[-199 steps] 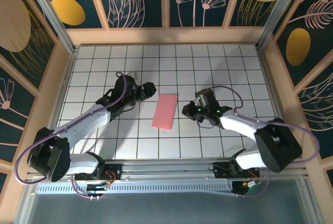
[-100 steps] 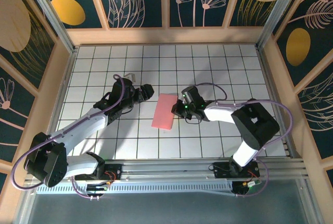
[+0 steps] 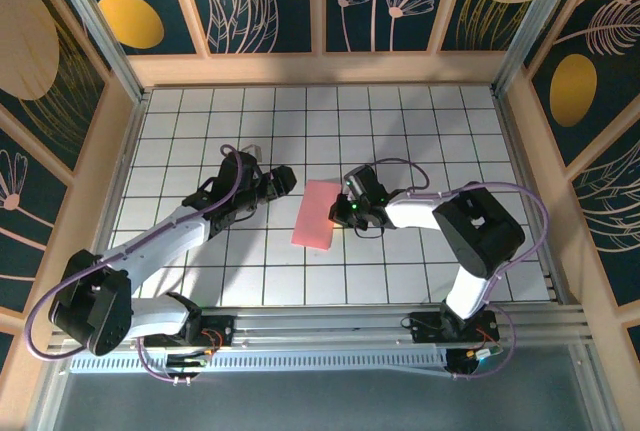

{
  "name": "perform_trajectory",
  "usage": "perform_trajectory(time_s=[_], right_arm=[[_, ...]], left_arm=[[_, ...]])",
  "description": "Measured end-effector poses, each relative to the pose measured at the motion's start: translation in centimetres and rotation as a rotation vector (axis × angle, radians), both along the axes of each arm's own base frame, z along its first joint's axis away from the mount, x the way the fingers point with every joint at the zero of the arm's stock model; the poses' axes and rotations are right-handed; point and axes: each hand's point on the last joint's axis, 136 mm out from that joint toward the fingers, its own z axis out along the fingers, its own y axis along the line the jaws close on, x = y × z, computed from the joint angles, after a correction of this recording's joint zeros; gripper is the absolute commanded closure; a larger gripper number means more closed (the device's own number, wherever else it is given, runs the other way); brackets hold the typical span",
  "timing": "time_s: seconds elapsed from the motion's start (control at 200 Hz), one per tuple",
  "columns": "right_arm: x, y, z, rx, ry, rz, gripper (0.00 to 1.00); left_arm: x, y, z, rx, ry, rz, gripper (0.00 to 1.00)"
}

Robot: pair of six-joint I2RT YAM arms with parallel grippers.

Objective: Fold a paper plane with a square sheet of paper (fold left side to right side)
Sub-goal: Third fold the triangle at the center of the table.

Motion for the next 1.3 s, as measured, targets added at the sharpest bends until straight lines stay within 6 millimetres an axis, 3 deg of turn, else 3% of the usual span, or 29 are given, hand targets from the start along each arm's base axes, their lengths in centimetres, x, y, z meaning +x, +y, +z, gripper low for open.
perform_trajectory(time_s=[0.13, 0.3, 0.511, 1.006, 1.301], right_arm=[[0.0, 0.0, 0.0, -0.021, -0.016, 0.037, 1.0], [-0.1, -0.2, -0.1, -0.051, -0.053, 0.102, 1.0], [-0.1, -0.4, -0.1, -0.087, -0.11, 0.203, 1.0], [-0.1, -0.3, -0.1, -0.133, -0.162, 0.325, 1.0], [-0.1, -0.3, -0.1, -0.133, -0.162, 0.325, 1.0]], left_arm=[[-0.5, -0.5, -0.9, -0.008, 0.043, -0.03, 0.25], [-1.6, -1.8, -2.8, -0.03, 0.128, -0.105, 0.42], [-3.6, -2.8, -5.9, -0.05, 0.248, -0.188, 0.55], [-5.8, -3.9, -11.0, -0.05, 0.436, -0.277, 0.62], [-5.3, -4.7, -11.7, -0.055, 0.457, -0.3, 0.65]])
